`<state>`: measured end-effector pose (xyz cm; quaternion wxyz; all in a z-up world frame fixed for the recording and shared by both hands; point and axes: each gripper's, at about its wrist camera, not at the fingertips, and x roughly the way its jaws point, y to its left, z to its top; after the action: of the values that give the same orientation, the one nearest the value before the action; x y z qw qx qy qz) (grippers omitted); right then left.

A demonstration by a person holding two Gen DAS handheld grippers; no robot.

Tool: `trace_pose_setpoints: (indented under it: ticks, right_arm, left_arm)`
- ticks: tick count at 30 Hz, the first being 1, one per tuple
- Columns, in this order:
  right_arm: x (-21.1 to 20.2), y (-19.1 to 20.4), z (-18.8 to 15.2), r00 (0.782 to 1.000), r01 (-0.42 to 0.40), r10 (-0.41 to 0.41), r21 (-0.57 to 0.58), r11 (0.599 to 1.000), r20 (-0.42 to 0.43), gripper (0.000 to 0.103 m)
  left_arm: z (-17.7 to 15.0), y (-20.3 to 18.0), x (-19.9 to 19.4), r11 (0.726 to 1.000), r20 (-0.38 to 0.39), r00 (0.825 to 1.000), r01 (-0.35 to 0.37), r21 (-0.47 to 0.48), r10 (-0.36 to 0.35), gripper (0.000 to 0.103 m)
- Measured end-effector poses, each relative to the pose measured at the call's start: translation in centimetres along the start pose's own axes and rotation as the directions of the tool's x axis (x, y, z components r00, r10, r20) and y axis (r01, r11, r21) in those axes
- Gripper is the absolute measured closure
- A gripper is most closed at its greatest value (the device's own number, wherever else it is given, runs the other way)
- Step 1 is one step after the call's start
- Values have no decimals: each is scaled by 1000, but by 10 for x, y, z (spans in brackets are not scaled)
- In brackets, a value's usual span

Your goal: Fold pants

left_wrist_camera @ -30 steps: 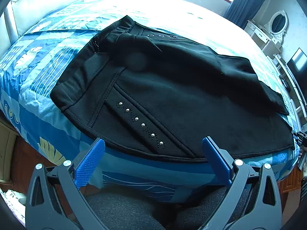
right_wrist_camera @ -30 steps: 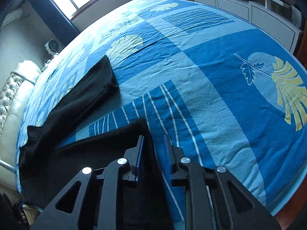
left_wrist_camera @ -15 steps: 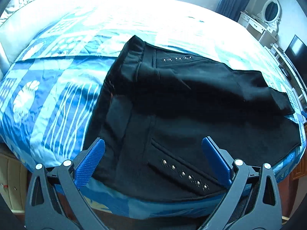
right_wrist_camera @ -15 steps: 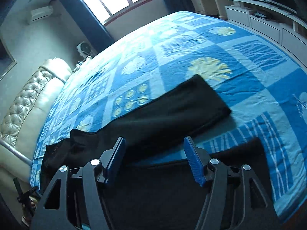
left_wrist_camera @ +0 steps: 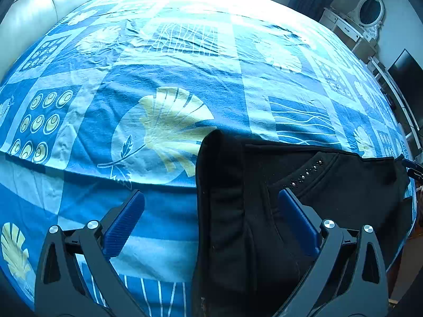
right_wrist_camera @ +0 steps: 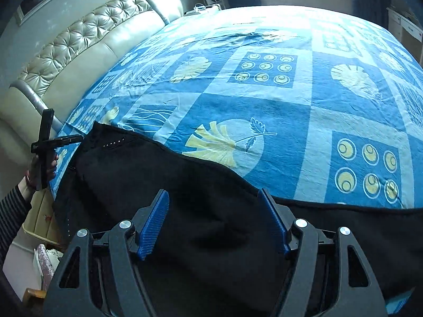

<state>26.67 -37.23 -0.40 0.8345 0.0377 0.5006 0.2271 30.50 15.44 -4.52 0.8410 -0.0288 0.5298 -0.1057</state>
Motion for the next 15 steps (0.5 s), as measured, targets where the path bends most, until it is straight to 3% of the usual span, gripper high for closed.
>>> trace_pose_setpoints:
  ticks: [5,7,9,11,13,14,15]
  right_arm:
    - [30,-1,24,997,-12,9,-52,999,-71,30]
    - [39,-3,29,995,-47,43,-43,998,-94,30]
    - [50,-4,32,989,-82,77,-27,996,-128,30]
    - [59,-5,32,984,-89,84,-23,996,-154,30]
    - [66,-3,30,980,-84,77,-33,996,-183,42]
    - [69,-2,29,978,-65,55,-44,997,-201,60]
    - [72,-2,27,975,-52,40,-49,997,-219,72]
  left_arm:
    - [17,-3,27,997,-25,999,23,69,-22,2]
    - [21,-3,33,995,-30,998,57,77,-55,9]
    - [23,-3,41,994,-61,996,73,81,-68,49]
    - [23,-3,52,995,-100,994,55,82,-47,58]
    - [24,-7,52,993,-94,994,57,107,-47,66]
    - [25,-9,51,992,-90,995,61,108,-52,75]
    - [27,-9,50,992,-90,994,74,99,-65,83]
